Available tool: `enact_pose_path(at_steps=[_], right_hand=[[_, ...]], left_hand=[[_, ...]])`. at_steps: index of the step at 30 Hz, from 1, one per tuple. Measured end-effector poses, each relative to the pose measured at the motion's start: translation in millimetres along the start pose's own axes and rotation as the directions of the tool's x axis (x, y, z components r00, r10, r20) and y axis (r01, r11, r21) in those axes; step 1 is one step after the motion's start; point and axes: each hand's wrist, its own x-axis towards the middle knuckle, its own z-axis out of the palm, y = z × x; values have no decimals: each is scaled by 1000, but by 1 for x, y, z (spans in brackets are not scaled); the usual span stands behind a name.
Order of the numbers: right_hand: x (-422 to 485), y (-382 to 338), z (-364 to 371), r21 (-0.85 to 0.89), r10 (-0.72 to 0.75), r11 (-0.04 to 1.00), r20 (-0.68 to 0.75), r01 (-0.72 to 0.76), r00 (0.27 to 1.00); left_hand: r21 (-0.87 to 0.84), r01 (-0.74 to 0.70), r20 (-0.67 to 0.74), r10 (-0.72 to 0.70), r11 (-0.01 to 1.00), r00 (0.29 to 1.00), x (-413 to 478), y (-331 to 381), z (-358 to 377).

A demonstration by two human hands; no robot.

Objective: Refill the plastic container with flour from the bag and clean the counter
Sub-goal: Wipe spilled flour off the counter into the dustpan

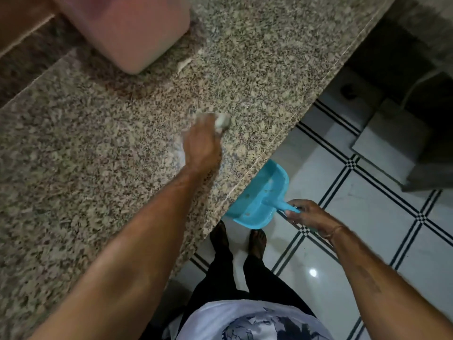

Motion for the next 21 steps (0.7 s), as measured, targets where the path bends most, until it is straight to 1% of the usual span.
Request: enact_pose_path(at_steps=[1,2,3,4,5,6,7,8,9,10,11,12,13,14,15,16,17,18,19,20,21], right_hand=[[-1,-3,-2,9,-4,1000,-12,4,1000],[-2,-5,-5,14,-6,1000,-24,7,1000],[-2,-5,-7,16,-4,1000,-32,5,999],[-2,-6,-9,18,-2,1000,-38,3,999],[-1,-6,-11,22,1,1000,-45,0,999],[0,-6,-13,26,4,1000,-52,-3,999],[1,-7,-15,33,7,999,-62,-5,998],[2,-8,-17,42,7,999,-72,-4,997],[3,-10,-19,54,3,999,-82,1,997],[4,-13,-21,65,-6,998,-97,12,995],[6,-15,-24,73,-12,997,-110,20,994],[7,-18,-27,76,-16,997,-119,25,993],[8,-20,-30,77,-13,997,-126,23,992],[10,-22,-33,75,-11,997,-130,21,992],[12,-23,-37,81,-11,996,-133,21,991],[14,-23,-41,89,-13,996,-133,25,991],[16,-22,-45,95,-14,995,-133,27,991],[19,-22,-48,100,-15,995,-132,29,991],[22,-21,-51,106,-15,994,-132,29,991],[26,-20,-55,107,-16,994,-131,30,991],[31,-19,-58,102,-17,994,-125,30,992]], left_hand=[[-14,-29,1,29,999,1000,9,2,0],[-19,50,-45,-51,999,998,21,-1,-4],[-20,195,-141,-196,981,970,33,-8,-8],[-31,359,-225,-357,933,907,46,-21,-13],[-70,482,-280,-481,874,831,58,-37,-15],[-70,558,-325,-548,827,771,69,-49,-16],[-17,577,-325,-550,817,770,78,-54,-13],[32,549,-300,-516,836,803,81,-50,-9],[43,469,-256,-444,882,858,78,-39,0],[25,317,-202,-305,948,931,70,-23,11],[11,113,-154,-110,994,982,58,-6,23],[11,-93,-85,93,996,992,46,11,29],[6,-269,-8,269,963,963,36,20,32],[-14,-373,35,373,928,927,32,23,34],[-44,-369,29,371,928,928,35,21,32],[-61,-262,-32,260,963,965,44,16,25],[-57,-79,-114,72,995,991,58,7,20],[-62,128,-204,-138,990,969,74,-4,13],[-74,307,-266,-315,949,911,92,-17,5],[-85,432,-294,-437,898,850,111,-30,-1],[-94,526,-293,-528,845,797,129,-37,-5]])
